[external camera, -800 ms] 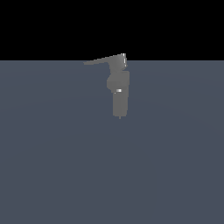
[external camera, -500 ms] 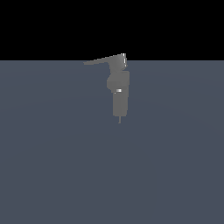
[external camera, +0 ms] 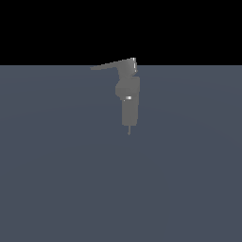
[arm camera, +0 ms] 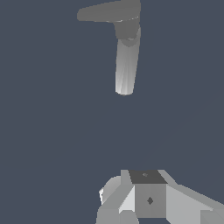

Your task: Turn on the faucet by rotating a designated handle.

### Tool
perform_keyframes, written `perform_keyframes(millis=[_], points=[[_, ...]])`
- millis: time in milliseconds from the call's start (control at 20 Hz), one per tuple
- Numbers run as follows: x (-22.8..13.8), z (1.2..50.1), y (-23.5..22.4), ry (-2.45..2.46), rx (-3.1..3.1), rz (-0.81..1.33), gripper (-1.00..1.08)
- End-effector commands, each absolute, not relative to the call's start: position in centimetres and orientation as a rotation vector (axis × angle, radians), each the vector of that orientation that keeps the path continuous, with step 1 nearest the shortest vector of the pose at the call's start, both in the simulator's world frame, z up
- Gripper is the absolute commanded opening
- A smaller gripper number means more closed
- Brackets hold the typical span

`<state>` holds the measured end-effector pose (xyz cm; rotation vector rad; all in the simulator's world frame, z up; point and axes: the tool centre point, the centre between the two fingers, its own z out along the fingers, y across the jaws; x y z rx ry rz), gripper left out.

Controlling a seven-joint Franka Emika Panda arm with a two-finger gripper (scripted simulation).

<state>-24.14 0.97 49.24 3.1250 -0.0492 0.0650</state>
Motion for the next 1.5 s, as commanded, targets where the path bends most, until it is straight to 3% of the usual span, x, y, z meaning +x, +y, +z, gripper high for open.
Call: perform_keyframes(millis=[0, 650, 1450], points=[[-24.1, 49.3, 1.0, -0.053, 3.126, 0.065, -1.0], [-20.8, 49.7, 1.3, -0.263, 3.164, 0.023, -1.0], [-10.8, 48.4, 2.0, -0.904, 3.116, -0.137, -1.0]])
